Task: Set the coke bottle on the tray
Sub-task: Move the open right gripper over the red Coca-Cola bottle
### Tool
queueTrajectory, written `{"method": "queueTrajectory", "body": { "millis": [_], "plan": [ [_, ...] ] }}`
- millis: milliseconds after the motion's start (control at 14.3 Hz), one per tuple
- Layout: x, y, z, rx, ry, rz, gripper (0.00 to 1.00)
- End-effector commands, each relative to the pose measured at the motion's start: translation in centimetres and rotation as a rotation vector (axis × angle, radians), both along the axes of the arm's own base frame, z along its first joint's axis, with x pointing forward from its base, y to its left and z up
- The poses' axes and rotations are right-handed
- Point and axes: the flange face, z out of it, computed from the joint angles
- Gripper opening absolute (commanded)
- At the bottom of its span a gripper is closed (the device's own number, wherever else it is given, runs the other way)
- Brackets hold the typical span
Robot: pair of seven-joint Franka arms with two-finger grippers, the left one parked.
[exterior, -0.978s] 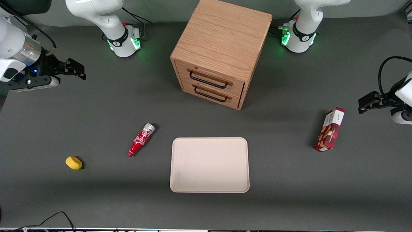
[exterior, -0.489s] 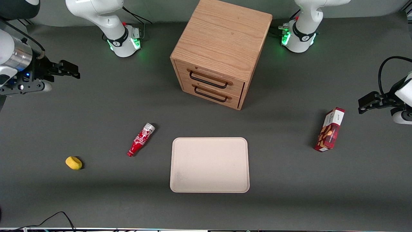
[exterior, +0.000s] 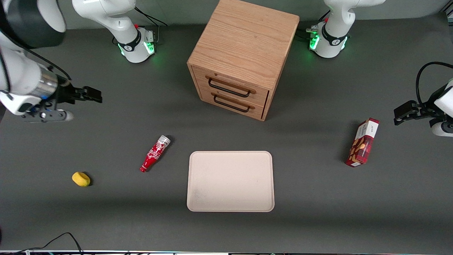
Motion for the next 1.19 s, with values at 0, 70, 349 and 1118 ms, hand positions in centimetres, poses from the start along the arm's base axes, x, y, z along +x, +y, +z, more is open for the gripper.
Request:
{"method": "queueTrajectory", "body": {
  "millis": [0,70,349,1118],
  "plan": [
    [-0.2,2.6,-2.5,0.000,-0.034,-0.089,1.00],
    [-0.2,3.4,-3.6,0.000,-0.052,-0.106,1.00],
    [-0.6,5.2,-9.8,-0.004,-0.112,-0.226,1.00],
    [2.6,7.7,-23.3,-0.011,-0.156,-0.421,1.00]
  ]
}}
